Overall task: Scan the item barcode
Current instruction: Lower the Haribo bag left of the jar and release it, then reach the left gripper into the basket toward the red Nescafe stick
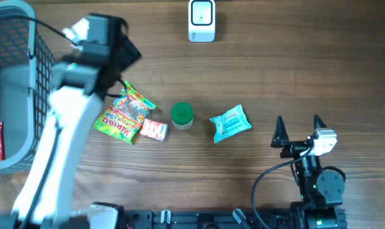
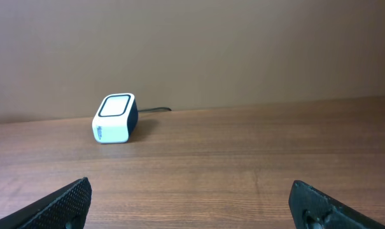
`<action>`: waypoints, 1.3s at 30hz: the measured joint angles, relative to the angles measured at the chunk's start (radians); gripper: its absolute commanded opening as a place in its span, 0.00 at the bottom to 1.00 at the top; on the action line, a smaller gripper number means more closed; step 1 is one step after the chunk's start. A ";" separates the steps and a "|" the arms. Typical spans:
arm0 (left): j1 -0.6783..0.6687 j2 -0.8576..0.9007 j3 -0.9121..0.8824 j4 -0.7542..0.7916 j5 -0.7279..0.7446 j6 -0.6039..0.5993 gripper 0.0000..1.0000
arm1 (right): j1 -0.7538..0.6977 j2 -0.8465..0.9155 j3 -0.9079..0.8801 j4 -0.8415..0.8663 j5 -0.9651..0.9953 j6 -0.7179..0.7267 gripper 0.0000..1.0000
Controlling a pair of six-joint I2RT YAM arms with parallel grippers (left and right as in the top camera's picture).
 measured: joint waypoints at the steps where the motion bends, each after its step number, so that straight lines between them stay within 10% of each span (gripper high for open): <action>1: 0.004 -0.028 0.026 -0.001 -0.018 0.008 1.00 | 0.000 0.000 0.000 0.000 0.000 0.000 1.00; 23: 0.859 -0.105 -0.042 -0.108 0.023 -0.058 1.00 | 0.000 0.000 0.000 0.000 0.000 0.000 1.00; 39: 1.006 0.017 -0.517 0.531 0.062 0.209 1.00 | 0.000 0.000 0.000 0.000 0.000 0.000 1.00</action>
